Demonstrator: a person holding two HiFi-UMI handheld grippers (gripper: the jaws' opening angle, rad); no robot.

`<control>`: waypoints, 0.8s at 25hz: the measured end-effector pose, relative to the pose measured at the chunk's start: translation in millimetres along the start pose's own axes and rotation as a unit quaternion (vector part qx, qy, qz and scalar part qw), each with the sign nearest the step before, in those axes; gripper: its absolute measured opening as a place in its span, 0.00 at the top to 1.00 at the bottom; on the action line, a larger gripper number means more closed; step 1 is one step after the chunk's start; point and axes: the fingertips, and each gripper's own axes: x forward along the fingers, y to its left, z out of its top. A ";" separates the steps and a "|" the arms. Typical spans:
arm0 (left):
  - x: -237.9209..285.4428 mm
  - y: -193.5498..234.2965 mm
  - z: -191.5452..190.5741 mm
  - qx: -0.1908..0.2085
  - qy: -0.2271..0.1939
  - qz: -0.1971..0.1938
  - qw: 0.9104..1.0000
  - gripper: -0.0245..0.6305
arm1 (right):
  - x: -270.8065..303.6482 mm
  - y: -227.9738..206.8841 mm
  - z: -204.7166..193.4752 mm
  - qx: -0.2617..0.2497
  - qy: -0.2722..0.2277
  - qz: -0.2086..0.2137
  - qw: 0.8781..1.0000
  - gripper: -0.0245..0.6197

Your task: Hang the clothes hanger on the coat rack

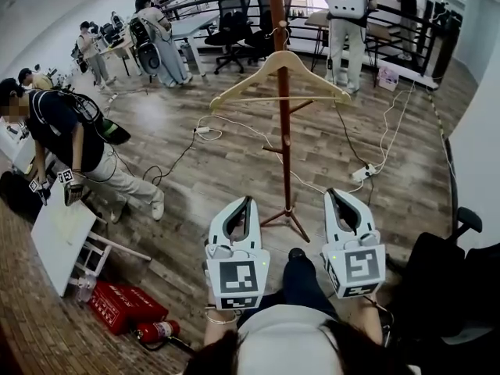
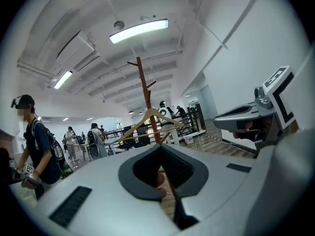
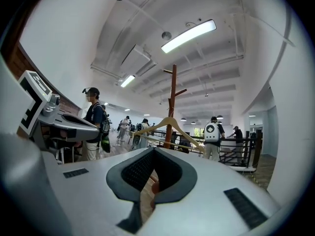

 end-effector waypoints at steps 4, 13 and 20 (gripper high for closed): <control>-6.6 -4.1 -1.6 -0.006 -0.002 -0.004 1.000 0.95 | -7.7 6.1 -1.4 -0.006 0.001 0.002 1.000 0.90; -12.9 -10.1 -5.0 -0.028 -0.006 -0.012 1.000 0.95 | -13.2 13.0 -3.9 -0.023 0.003 0.013 1.000 0.90; -3.1 -6.0 -7.3 -0.033 -0.005 -0.015 0.999 0.95 | -6.6 12.6 -1.1 -0.036 0.012 0.009 0.999 0.91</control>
